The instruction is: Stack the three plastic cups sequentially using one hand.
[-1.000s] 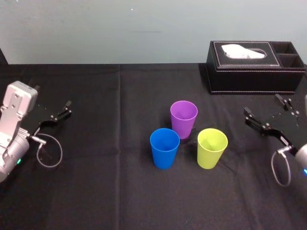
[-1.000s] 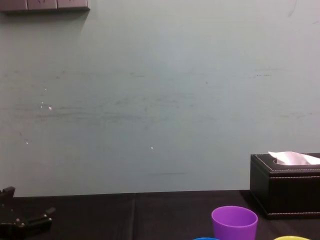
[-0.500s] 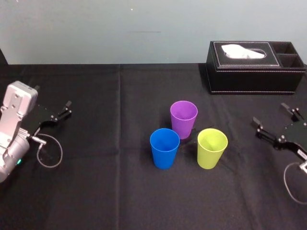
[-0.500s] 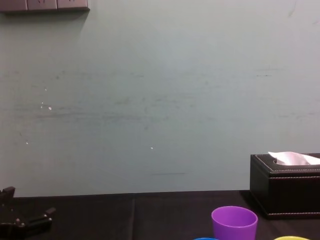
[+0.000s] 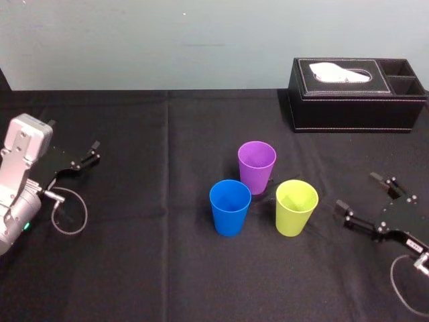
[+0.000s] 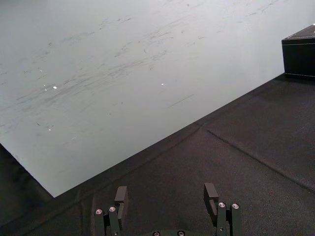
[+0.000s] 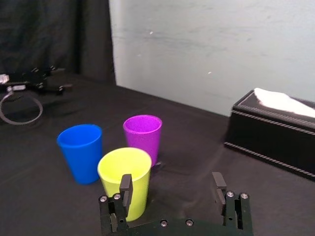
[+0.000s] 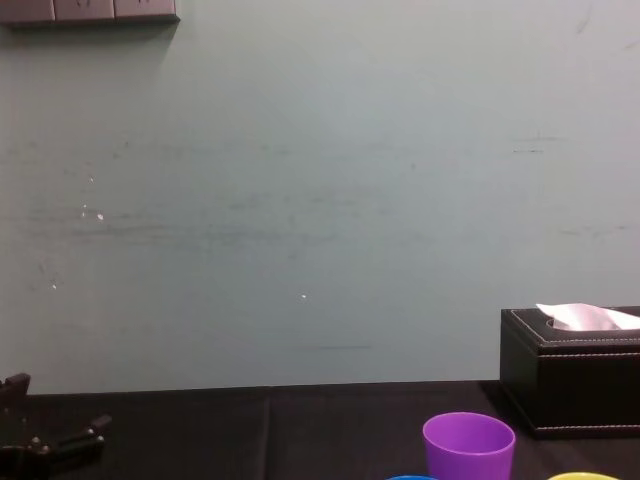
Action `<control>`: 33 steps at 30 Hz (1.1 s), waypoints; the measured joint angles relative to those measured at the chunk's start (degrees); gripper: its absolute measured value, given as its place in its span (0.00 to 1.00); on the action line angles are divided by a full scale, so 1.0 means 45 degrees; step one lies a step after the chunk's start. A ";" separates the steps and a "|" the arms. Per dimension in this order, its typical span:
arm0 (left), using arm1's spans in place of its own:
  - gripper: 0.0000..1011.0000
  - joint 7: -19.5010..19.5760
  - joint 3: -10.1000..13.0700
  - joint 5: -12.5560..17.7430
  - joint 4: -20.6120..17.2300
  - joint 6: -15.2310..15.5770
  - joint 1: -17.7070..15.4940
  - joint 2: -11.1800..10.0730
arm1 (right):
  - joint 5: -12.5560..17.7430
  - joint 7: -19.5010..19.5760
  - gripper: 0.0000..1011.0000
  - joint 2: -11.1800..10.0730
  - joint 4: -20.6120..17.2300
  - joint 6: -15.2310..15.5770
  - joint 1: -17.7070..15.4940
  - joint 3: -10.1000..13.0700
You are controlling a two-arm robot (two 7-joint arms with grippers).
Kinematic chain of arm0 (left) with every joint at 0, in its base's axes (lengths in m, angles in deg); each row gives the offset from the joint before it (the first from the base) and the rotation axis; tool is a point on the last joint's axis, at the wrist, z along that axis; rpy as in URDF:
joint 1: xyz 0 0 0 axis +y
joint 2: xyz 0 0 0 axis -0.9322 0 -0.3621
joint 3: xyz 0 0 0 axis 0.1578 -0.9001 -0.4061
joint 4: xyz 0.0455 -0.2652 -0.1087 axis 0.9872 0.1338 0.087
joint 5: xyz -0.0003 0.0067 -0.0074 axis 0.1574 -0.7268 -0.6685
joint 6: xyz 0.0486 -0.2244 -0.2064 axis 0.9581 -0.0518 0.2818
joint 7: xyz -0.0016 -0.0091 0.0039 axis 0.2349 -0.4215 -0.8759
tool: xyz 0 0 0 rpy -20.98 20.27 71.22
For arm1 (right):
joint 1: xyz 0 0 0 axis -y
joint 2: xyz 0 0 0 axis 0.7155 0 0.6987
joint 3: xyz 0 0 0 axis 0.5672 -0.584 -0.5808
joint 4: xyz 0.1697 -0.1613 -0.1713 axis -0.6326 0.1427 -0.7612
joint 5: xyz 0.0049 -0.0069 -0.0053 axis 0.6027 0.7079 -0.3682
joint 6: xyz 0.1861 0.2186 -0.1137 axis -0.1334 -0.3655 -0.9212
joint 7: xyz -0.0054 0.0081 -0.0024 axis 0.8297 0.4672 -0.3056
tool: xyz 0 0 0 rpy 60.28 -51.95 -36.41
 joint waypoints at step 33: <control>1.00 0.0001 -0.0001 -0.0001 0.0000 0.0000 0.0000 0.0000 | -0.1623 -0.1198 0.99 0.1120 0.0598 0.0582 0.0386 -0.0573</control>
